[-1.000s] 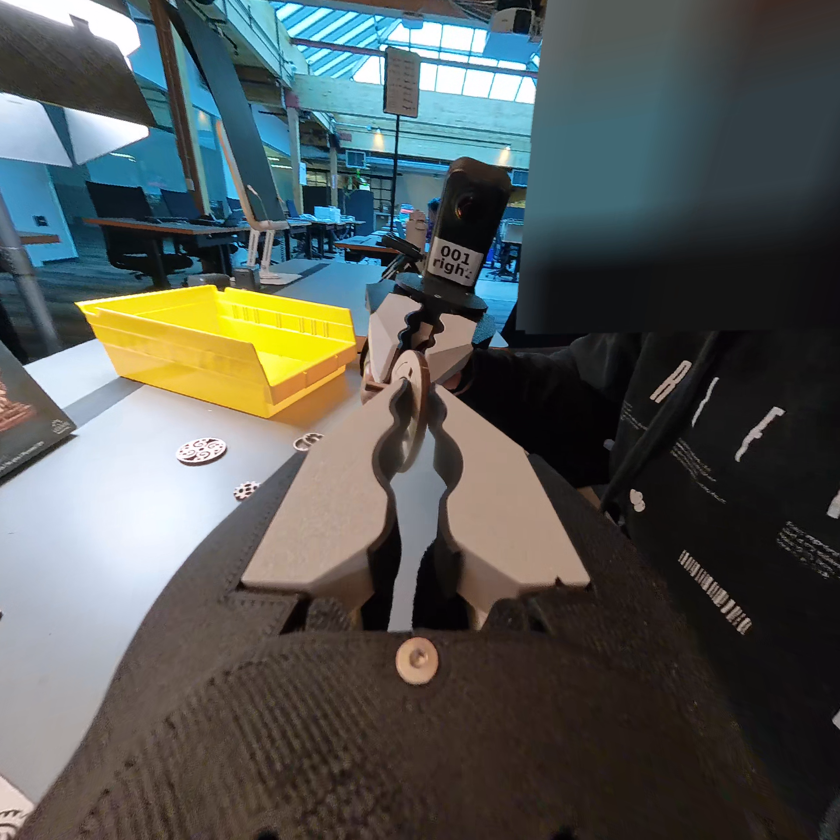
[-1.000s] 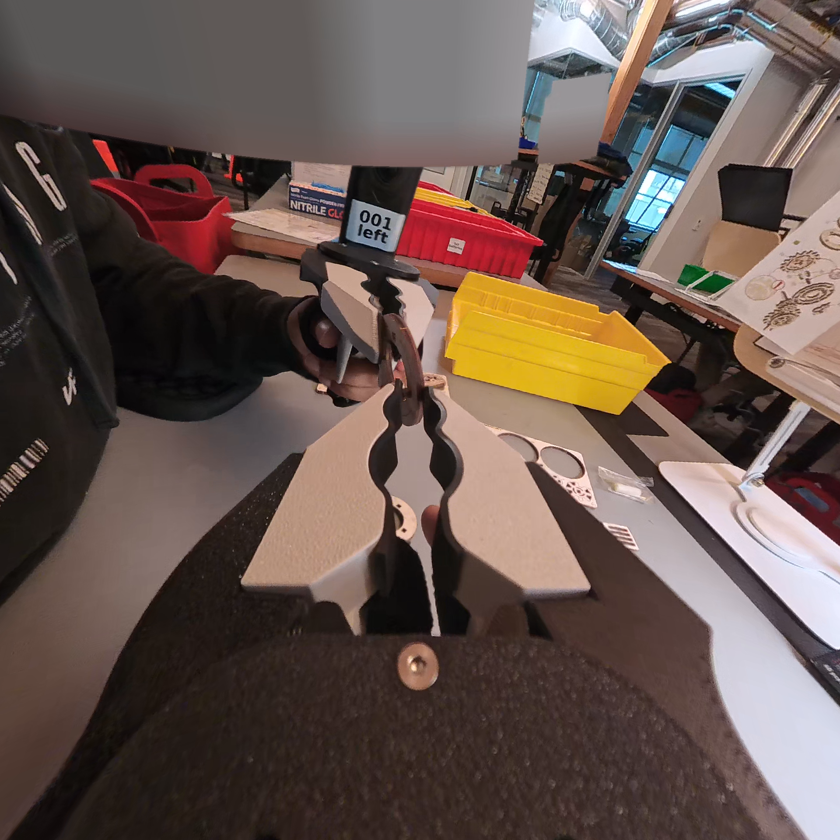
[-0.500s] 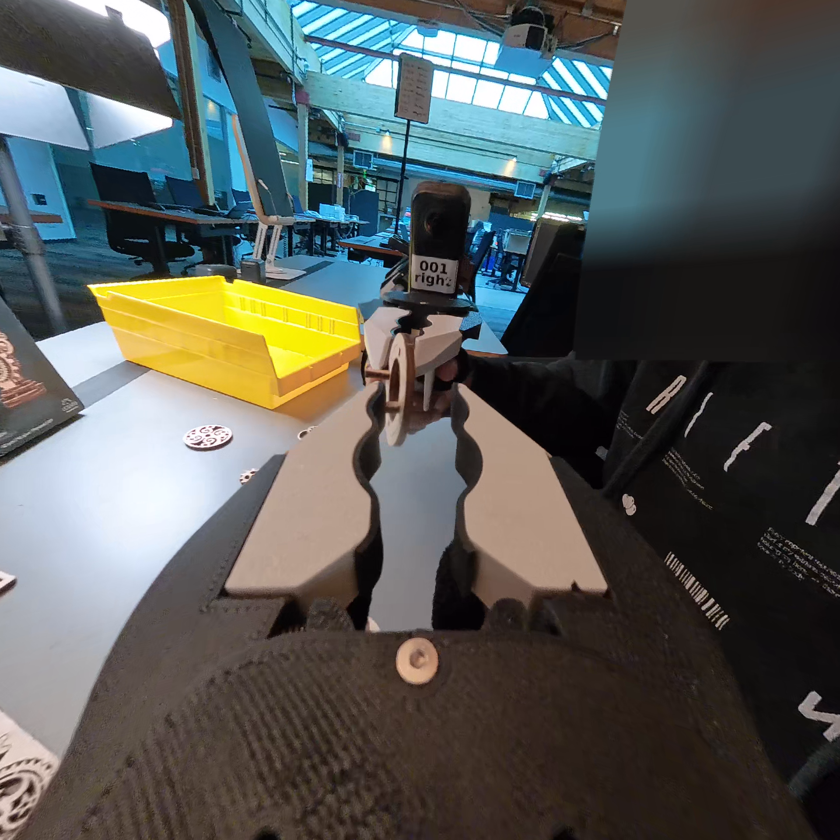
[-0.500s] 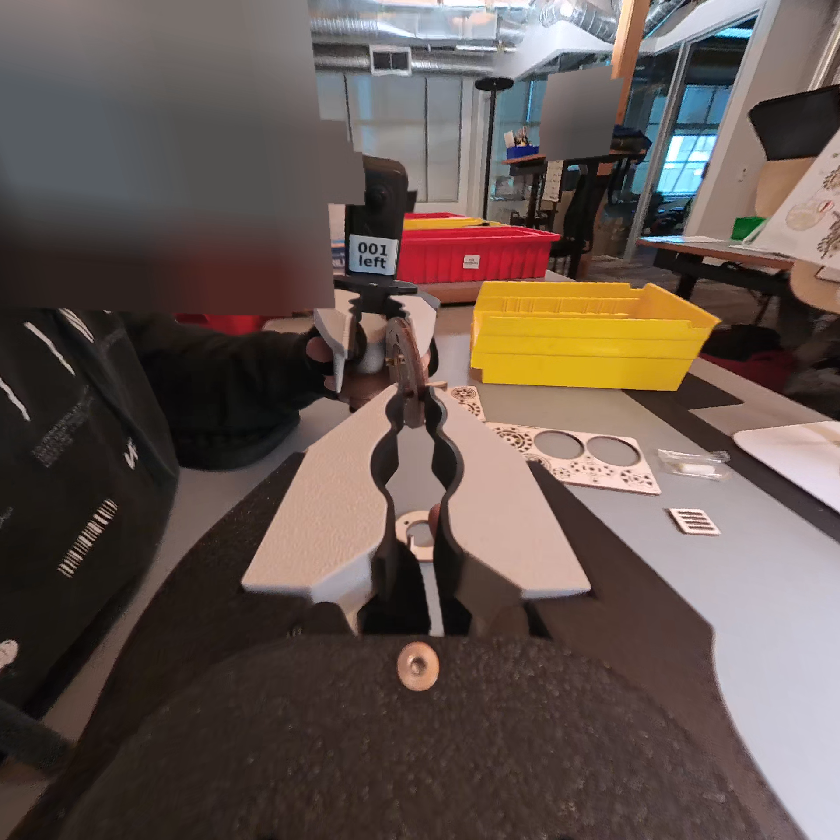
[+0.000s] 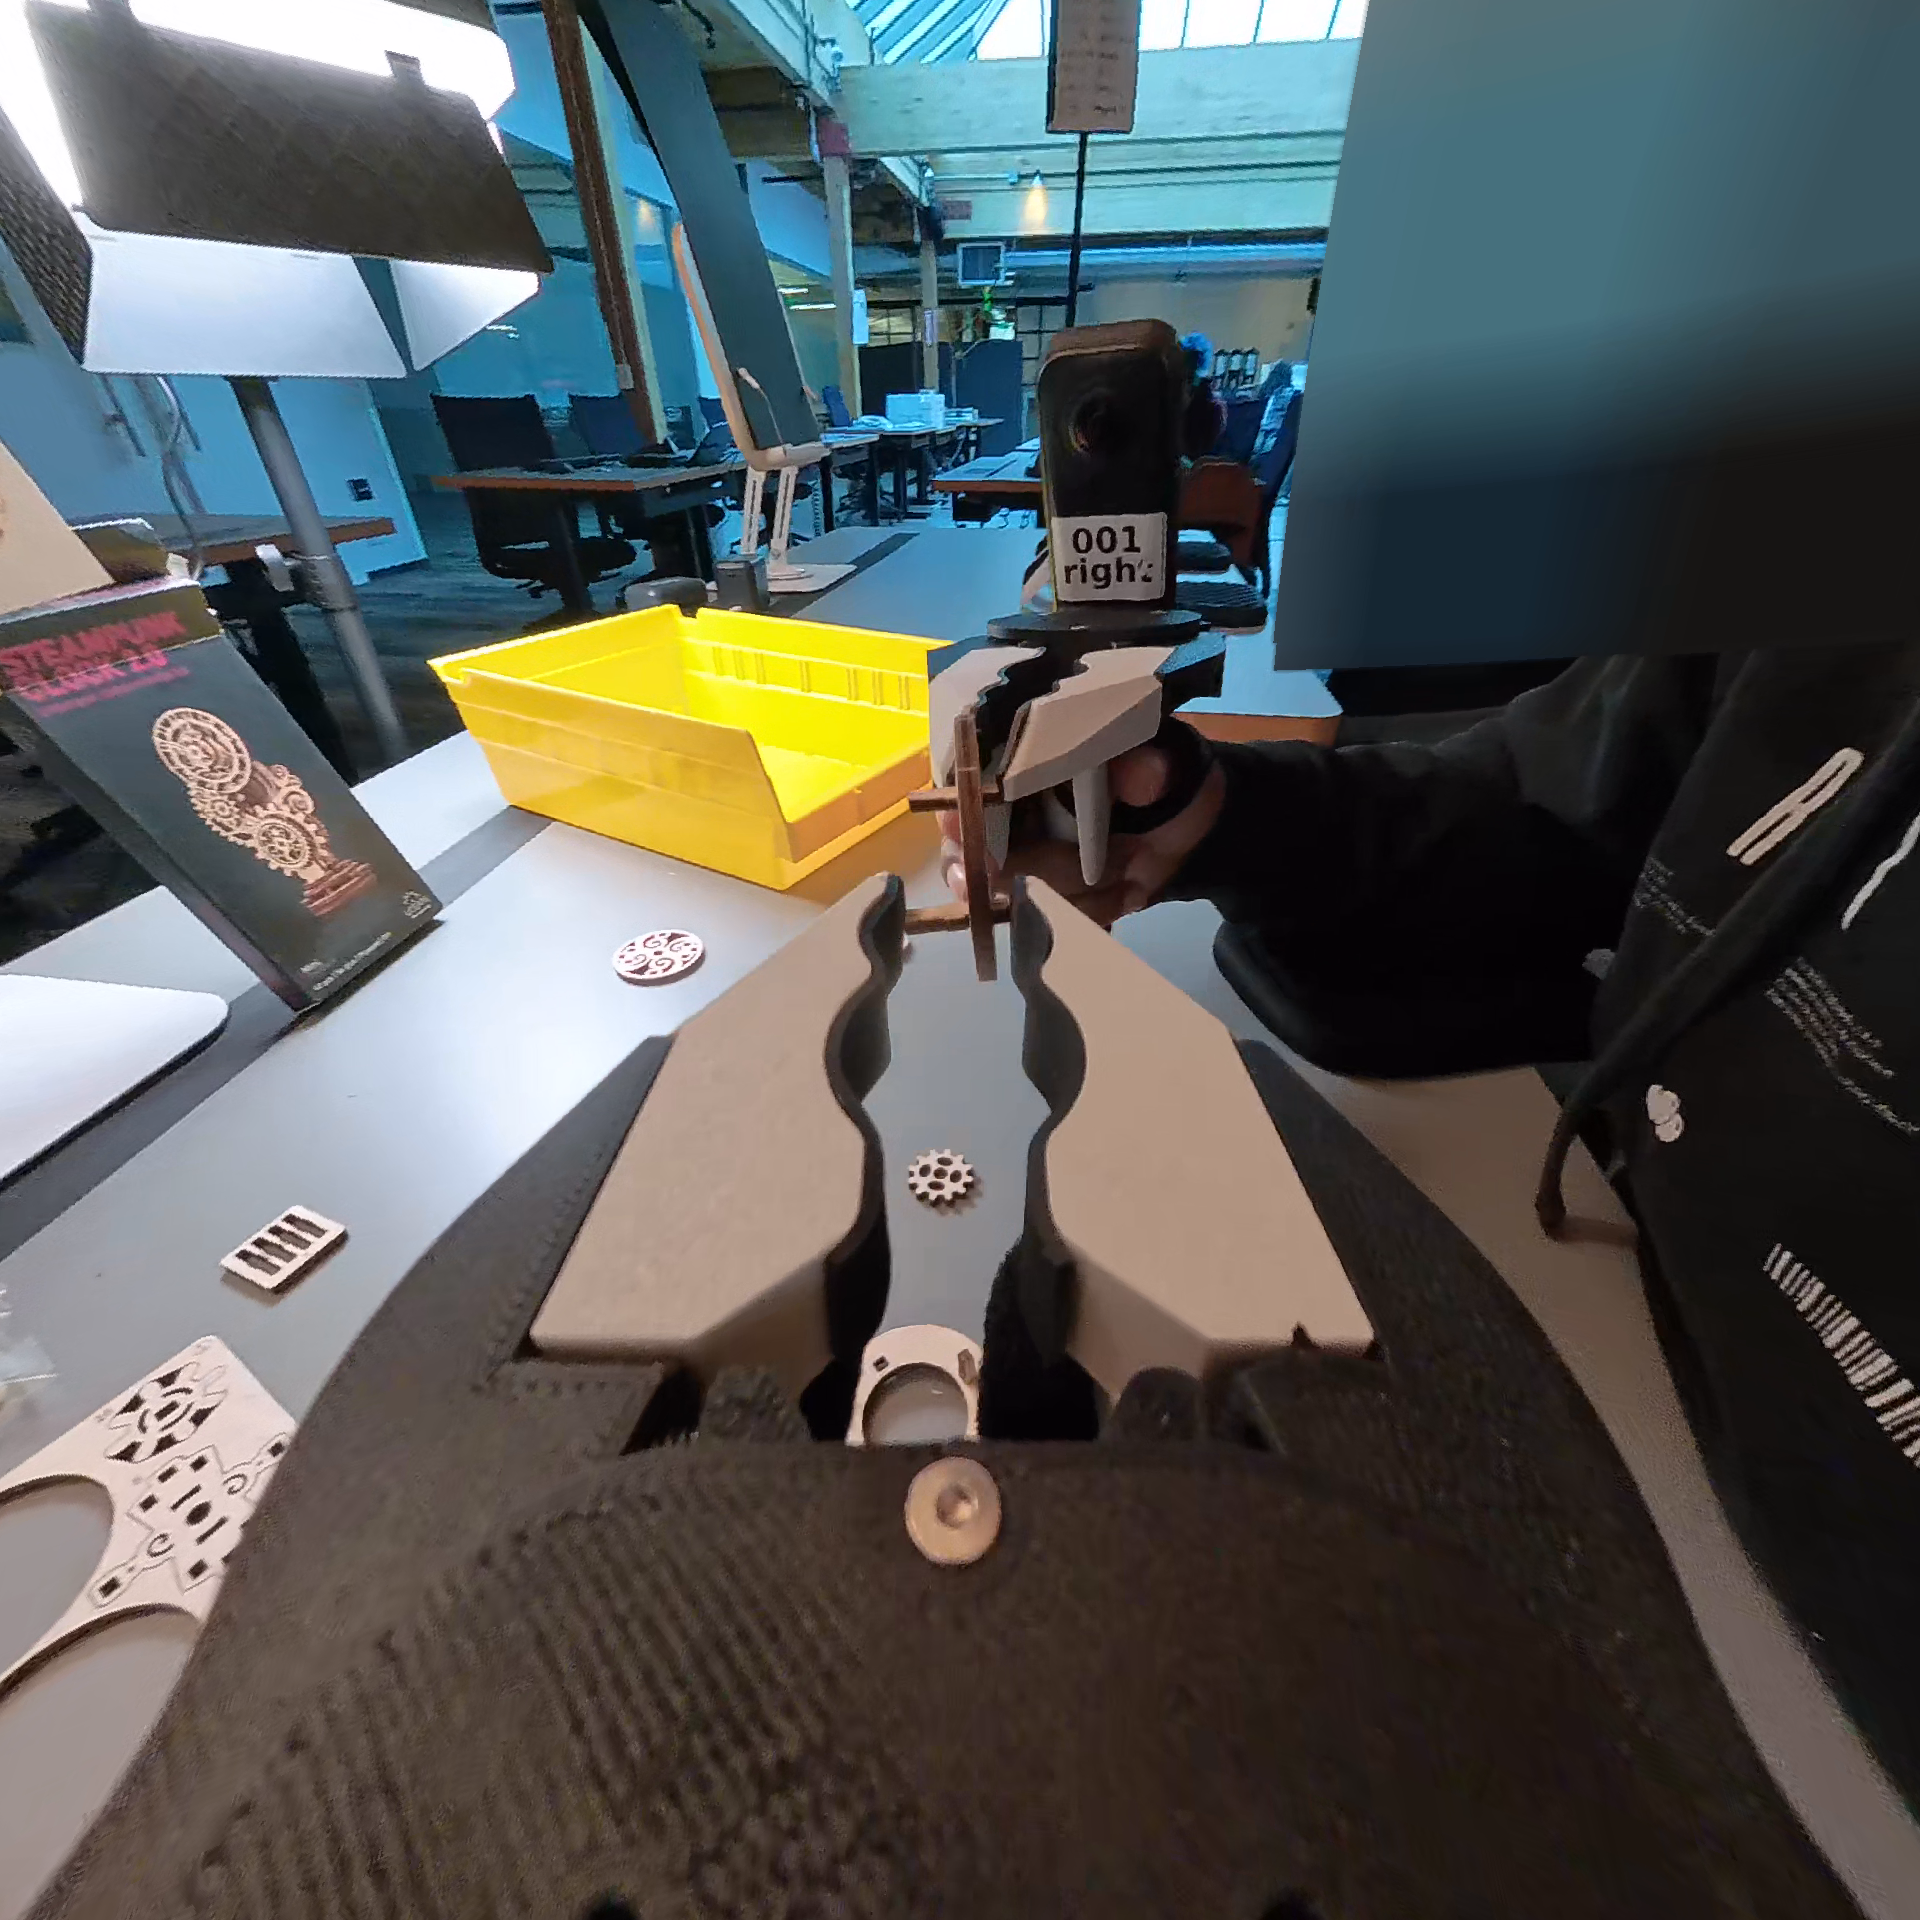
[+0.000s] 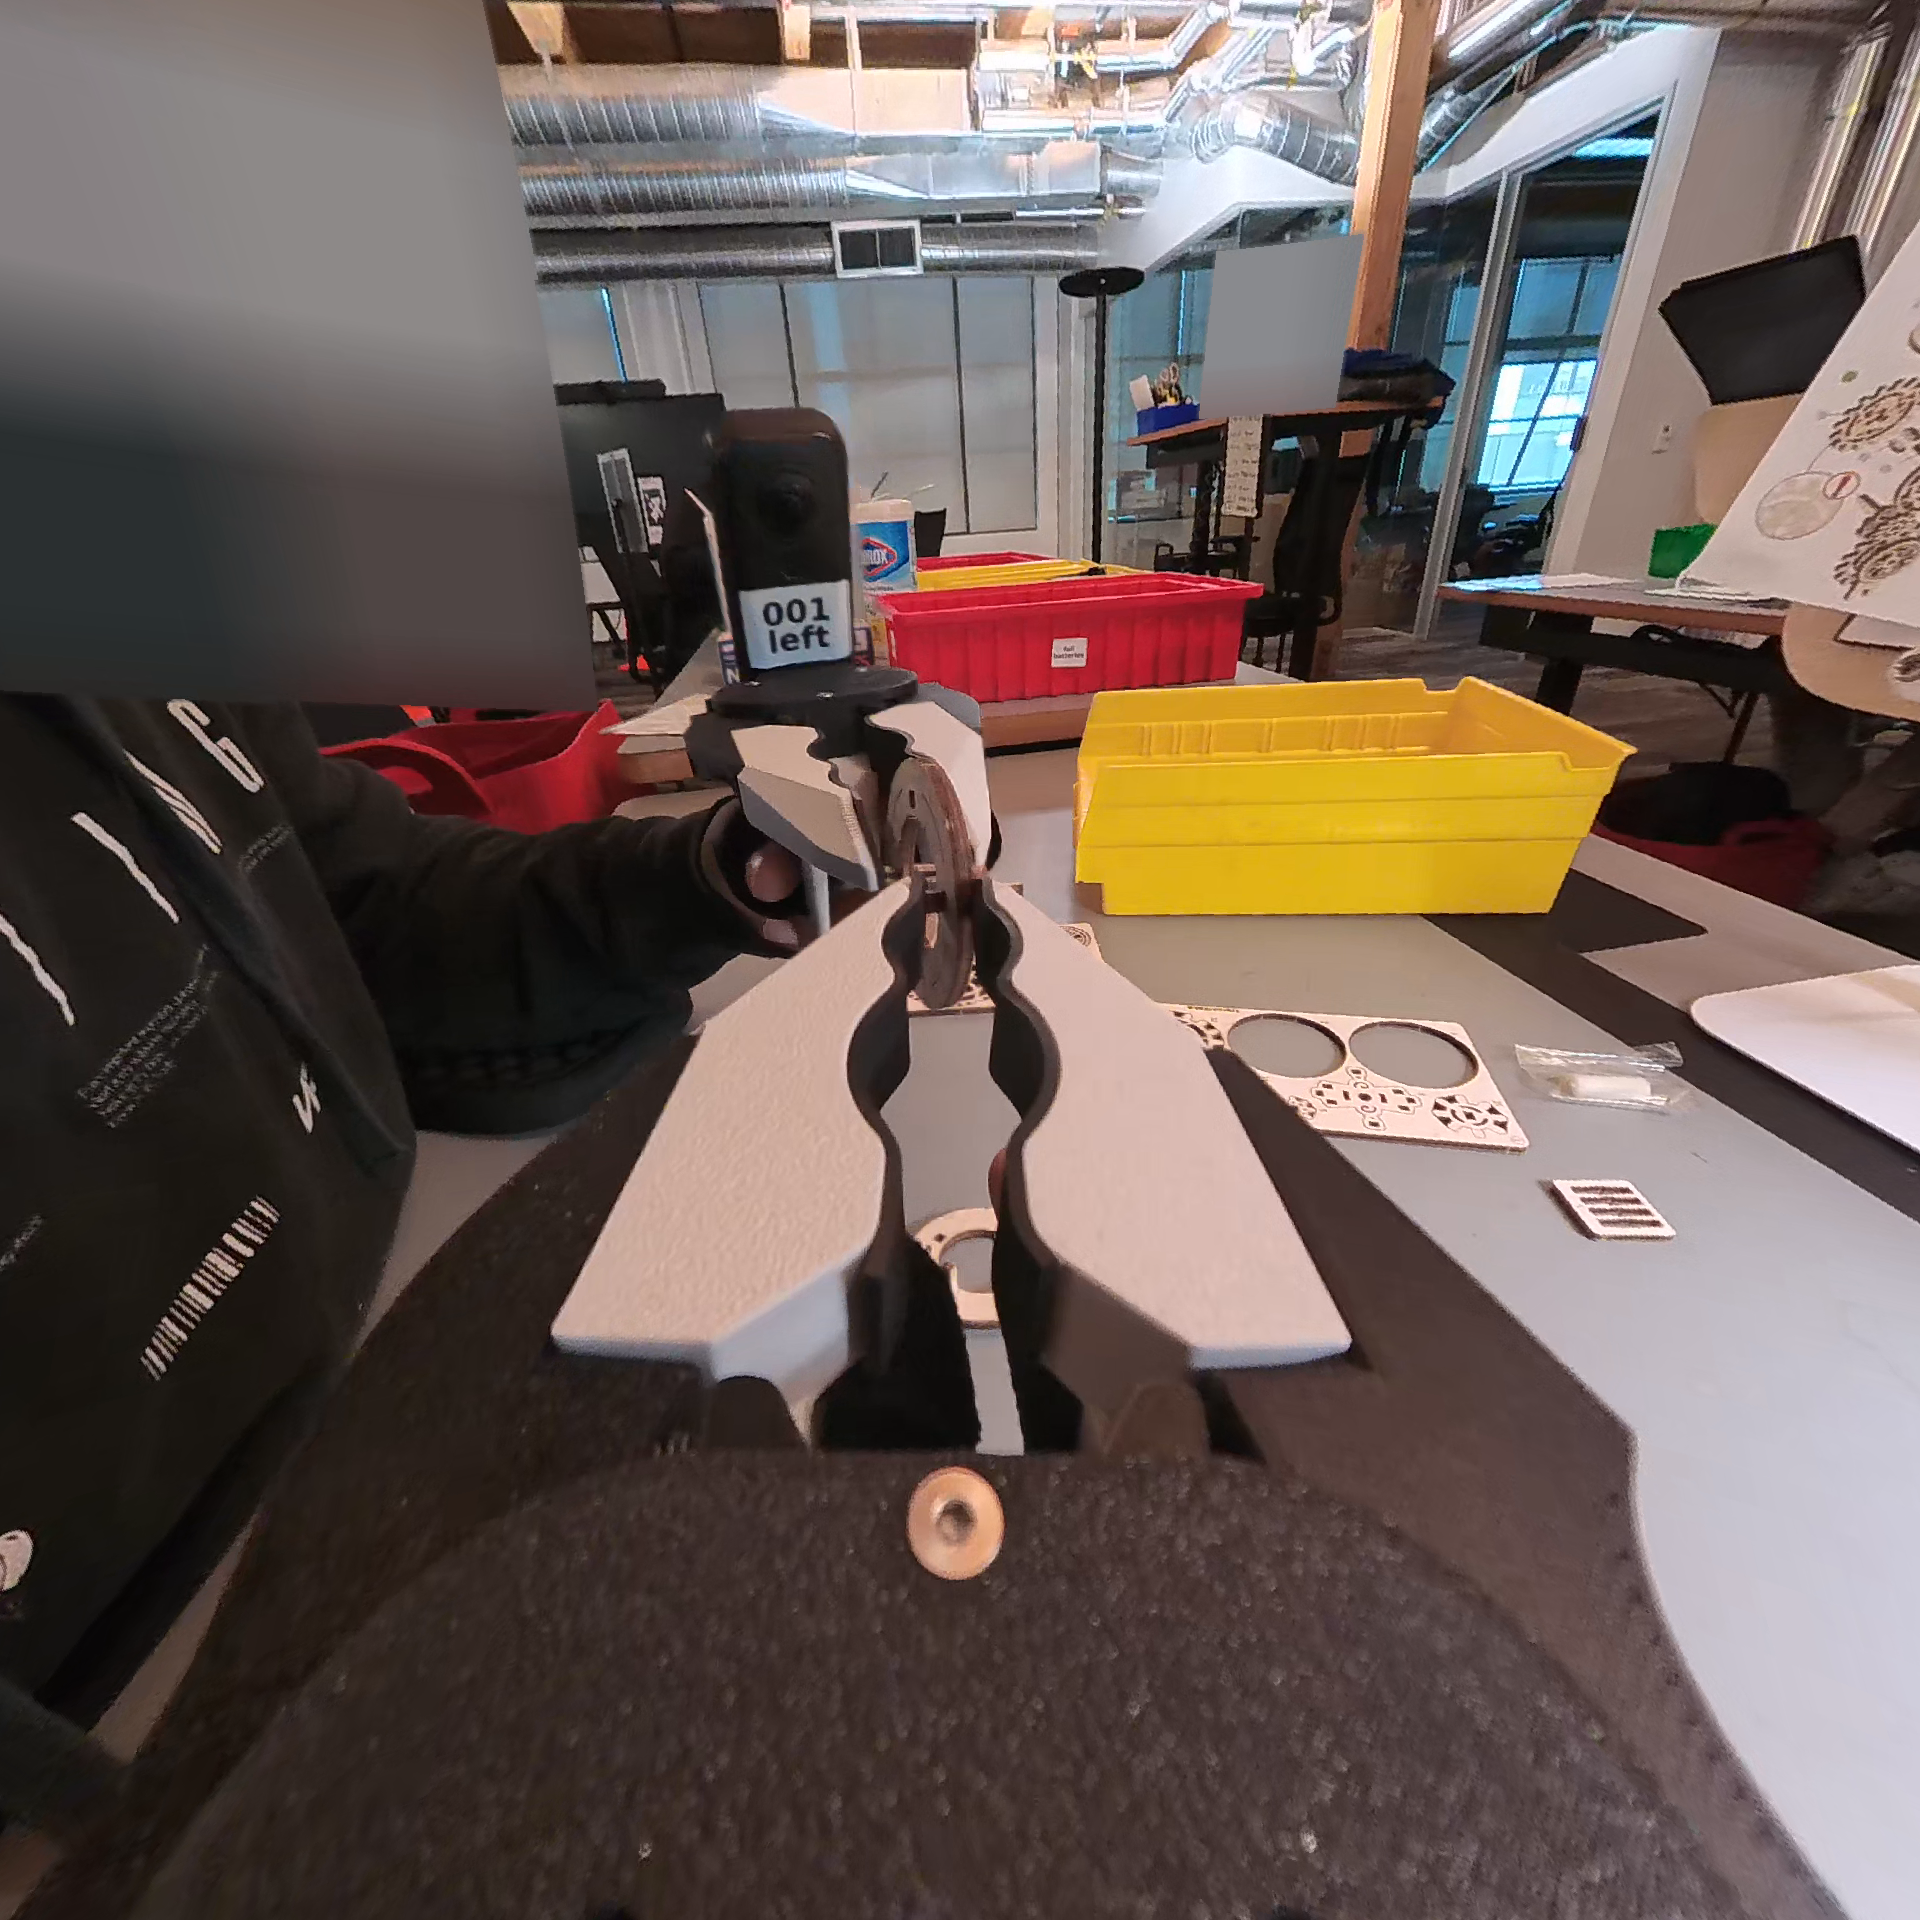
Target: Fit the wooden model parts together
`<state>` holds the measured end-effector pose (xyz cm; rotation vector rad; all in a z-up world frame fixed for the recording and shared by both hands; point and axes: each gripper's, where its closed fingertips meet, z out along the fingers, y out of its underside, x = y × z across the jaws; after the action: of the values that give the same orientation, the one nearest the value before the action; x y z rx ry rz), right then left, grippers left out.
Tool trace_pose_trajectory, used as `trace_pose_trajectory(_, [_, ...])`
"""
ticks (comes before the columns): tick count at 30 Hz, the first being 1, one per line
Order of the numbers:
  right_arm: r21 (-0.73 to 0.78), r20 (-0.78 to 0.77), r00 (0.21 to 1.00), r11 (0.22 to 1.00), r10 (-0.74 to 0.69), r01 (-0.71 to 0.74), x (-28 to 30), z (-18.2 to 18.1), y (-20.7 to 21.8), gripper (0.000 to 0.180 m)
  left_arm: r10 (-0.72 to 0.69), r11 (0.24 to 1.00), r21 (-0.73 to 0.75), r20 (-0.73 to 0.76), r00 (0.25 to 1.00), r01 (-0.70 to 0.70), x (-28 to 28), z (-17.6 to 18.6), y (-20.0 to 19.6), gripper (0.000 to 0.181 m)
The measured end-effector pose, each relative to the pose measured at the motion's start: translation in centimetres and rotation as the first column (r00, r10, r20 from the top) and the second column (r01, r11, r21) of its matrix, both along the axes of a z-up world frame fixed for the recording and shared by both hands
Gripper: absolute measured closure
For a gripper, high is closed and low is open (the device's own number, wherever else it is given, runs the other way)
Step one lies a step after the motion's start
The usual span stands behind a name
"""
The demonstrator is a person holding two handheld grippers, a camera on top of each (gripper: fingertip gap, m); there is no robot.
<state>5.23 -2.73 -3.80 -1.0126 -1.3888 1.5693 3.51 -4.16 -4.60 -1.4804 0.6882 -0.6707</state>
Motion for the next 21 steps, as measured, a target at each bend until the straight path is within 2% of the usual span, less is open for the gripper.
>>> trace_pose_trajectory(6, [0.029, -0.055, 0.998, 0.999, -0.017, 0.019, 0.3, 0.6, 0.0, 0.179, 0.097, 0.995, 0.018, -0.014, 0.995, -0.097, -1.0, 0.0, 0.8, 0.166])
trace_pose_trajectory(9, [0.097, -0.075, 0.997, 0.995, -0.015, 0.023, 0.4, 0.7, -0.7, 0.179, 0.086, 0.995, 0.051, -0.012, 0.996, -0.085, -0.7, 0.5, 0.4, 0.172])
trace_pose_trajectory(16, [0.104, -0.088, 0.996, 0.995, 0.016, -0.006, 0.7, 0.8, -1.1, 0.178, 0.041, 0.998, 0.049, -0.021, 0.999, -0.04, -0.4, 0.5, -0.1, 0.172])
trace_pose_trajectory(21, [0.168, -0.046, 0.999, 0.985, -0.024, 0.032, 0.7, 1.4, -0.8, 0.161, 0.074, 0.996, 0.063, -0.134, 0.988, -0.066, -0.4, -0.5, 0.1, 0.173])
